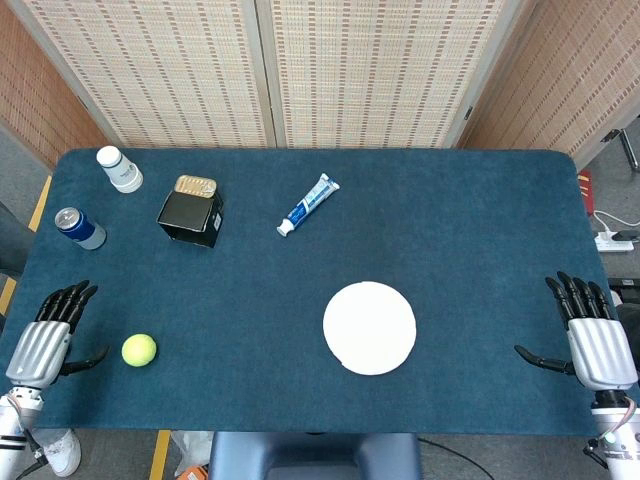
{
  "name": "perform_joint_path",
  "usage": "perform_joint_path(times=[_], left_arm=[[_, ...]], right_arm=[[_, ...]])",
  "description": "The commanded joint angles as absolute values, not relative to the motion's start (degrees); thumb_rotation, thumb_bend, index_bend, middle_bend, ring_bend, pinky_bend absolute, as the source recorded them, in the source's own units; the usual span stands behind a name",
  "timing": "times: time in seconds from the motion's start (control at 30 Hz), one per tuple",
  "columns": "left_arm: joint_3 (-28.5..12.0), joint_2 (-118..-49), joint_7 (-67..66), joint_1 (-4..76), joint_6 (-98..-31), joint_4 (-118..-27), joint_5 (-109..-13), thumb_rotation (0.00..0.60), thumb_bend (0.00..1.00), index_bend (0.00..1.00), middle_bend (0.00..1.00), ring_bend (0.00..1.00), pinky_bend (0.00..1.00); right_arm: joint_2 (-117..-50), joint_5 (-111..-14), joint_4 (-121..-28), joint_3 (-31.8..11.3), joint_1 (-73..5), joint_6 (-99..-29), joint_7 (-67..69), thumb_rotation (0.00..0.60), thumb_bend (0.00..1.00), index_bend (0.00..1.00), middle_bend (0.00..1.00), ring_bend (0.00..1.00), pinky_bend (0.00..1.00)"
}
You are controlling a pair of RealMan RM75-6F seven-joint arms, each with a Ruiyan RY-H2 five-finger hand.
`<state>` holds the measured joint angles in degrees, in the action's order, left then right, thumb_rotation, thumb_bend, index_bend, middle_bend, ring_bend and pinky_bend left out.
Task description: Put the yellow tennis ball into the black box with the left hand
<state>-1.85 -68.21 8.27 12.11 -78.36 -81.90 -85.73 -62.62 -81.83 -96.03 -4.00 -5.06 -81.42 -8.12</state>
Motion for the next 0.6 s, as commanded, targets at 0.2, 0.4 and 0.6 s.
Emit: perform_joint_path(times=[0.2,0.4,0.6], left_arm=[[-2.2,-68.1,8.4,12.2,-78.8,-82.5,-86.0,0.401,0.23,0.00,0.00,0.00,0.00],[-2.7,-67.3,8.1,12.6,-79.2,-83.5,-86.3,0.406,0.23,0.00,0.00,0.00,0.00],[-3.6,-68.2,9.4,12.6,-82.0,-82.5,-87.9,0.386,0.23,0.03,0.02,0.01,0.05]], right_arm=[[-62.5,-82.0,-96.0,-3.8,-4.8,-81.8,-7.9,0.521,0.00,0.05,0.00,0.00,0.00],[-62.6,-82.2,-95.9,-3.9,-4.7,-82.2,-7.6,0.522,0.00,0.05,0.00,0.00,0.00],[-62.8,-81.9,-96.0,-4.2,-5.2,-81.6,-8.5,0.521,0.00,0.05,0.00,0.00,0.00]])
